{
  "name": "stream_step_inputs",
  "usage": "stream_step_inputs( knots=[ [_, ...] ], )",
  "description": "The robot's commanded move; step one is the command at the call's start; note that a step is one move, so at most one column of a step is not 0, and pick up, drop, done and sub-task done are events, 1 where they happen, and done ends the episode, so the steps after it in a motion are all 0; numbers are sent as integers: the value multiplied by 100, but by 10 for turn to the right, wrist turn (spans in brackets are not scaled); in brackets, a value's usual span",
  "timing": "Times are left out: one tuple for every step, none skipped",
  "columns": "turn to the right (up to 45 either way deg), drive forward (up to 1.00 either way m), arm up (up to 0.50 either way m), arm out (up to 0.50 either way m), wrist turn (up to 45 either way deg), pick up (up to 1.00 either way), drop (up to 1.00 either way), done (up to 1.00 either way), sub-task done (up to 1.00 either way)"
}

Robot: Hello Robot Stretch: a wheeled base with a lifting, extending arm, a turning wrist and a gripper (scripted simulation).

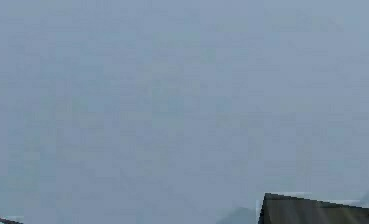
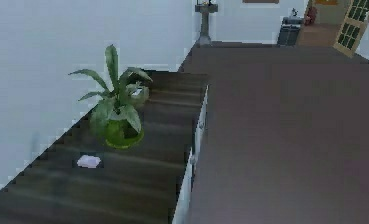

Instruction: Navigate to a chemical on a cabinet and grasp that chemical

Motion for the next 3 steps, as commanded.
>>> stream_step_inputs(
  knots=[
    [0,30,0,0,0,0,0,0,0],
    [0,0,50,0,0,0,0,0,0],
    [0,0,30,0,0,0,0,0,0]
  ],
)
